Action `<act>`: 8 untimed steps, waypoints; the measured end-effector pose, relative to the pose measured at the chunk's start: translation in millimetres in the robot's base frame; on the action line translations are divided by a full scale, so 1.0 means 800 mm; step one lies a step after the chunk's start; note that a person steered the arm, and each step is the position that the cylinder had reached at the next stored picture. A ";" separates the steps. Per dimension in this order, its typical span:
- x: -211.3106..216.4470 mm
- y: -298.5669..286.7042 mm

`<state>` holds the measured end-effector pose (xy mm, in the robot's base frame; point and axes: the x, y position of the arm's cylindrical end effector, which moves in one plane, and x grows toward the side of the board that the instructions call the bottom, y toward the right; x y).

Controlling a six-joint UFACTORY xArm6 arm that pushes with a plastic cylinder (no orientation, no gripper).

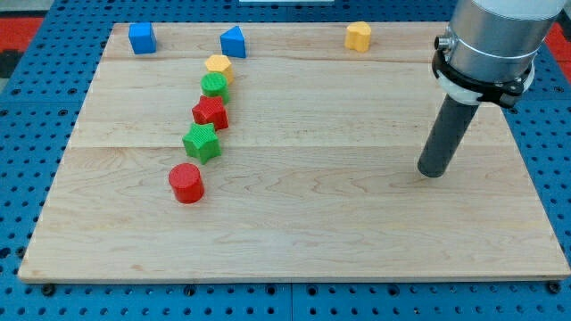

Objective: Push the yellow hexagon below the yellow heart

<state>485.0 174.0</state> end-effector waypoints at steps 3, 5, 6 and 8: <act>0.005 0.008; -0.071 -0.066; -0.112 -0.131; -0.212 -0.220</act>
<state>315.5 -2.1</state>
